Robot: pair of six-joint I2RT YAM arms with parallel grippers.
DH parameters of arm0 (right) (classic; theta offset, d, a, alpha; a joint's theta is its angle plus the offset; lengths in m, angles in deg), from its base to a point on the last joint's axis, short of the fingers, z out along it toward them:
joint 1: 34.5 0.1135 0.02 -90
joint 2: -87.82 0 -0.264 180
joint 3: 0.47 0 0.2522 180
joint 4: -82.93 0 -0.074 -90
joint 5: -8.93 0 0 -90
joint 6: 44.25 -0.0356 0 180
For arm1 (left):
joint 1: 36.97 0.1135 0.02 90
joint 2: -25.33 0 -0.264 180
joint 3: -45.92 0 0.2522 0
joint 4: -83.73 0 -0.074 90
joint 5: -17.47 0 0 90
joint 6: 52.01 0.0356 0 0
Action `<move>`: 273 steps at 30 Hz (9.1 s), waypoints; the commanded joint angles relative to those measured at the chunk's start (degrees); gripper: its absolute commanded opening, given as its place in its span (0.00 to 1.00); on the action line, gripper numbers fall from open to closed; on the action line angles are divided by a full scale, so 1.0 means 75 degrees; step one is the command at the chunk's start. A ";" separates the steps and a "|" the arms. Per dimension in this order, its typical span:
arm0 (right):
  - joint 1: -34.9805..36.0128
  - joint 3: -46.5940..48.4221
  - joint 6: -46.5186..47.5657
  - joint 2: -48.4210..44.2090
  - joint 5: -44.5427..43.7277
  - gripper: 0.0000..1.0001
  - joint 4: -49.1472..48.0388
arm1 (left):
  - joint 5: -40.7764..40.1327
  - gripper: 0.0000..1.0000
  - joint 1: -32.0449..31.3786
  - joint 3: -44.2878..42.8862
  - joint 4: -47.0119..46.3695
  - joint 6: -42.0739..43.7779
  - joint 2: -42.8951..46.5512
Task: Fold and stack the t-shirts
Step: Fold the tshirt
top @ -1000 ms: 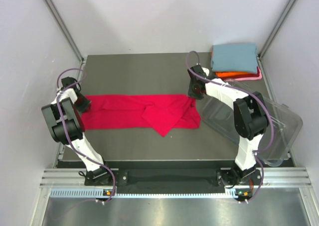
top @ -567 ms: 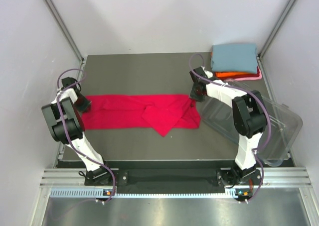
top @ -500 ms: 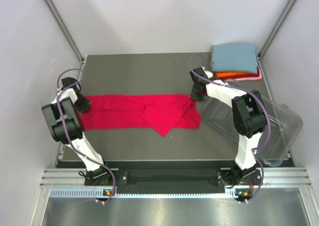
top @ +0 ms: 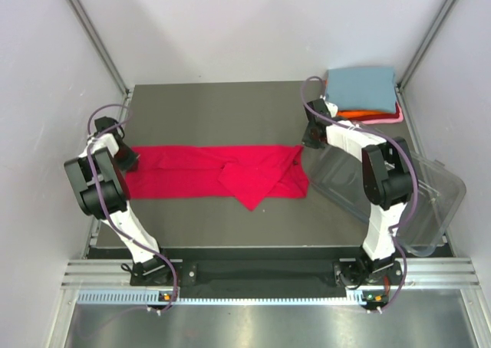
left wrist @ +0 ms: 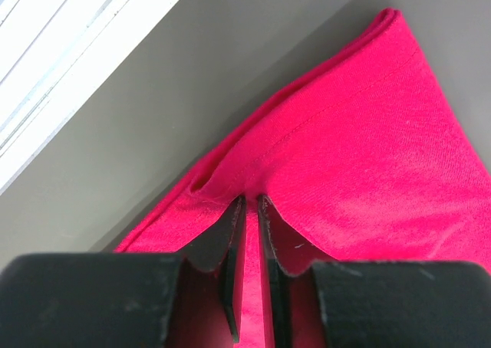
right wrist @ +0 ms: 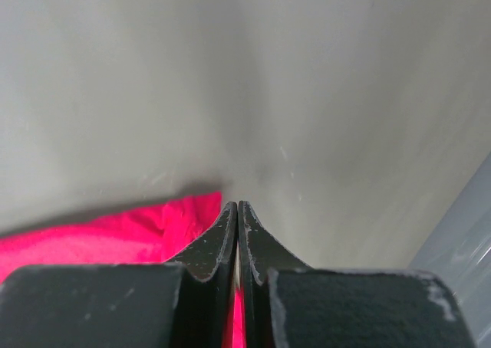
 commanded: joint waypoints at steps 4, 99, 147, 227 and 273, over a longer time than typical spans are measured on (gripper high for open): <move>-0.0037 -0.0107 0.0292 -0.0049 0.0135 0.00 -0.0509 | -0.0380 0.18 0.0080 -0.0246 -0.0095 0.0065 -0.0228; 0.0245 -0.0670 -0.0869 -0.0143 0.0018 0.00 -0.1880 | -0.0029 0.31 0.0057 -0.0328 -0.0727 0.0229 -0.0696; 0.4107 -0.3844 0.3830 -0.4432 0.0840 0.39 -0.3025 | 0.5724 0.39 -0.3786 0.3185 -0.3186 -0.1211 0.3323; 0.5319 -0.2990 0.3280 -0.2627 -0.1494 0.00 -0.1915 | 0.3827 0.00 -0.4736 0.2953 -0.3178 -0.1179 0.2561; 0.2318 -0.1748 0.3784 -0.1760 0.0991 0.00 -0.1751 | 0.1963 0.13 -0.5990 0.3339 -0.2555 -0.1365 0.2995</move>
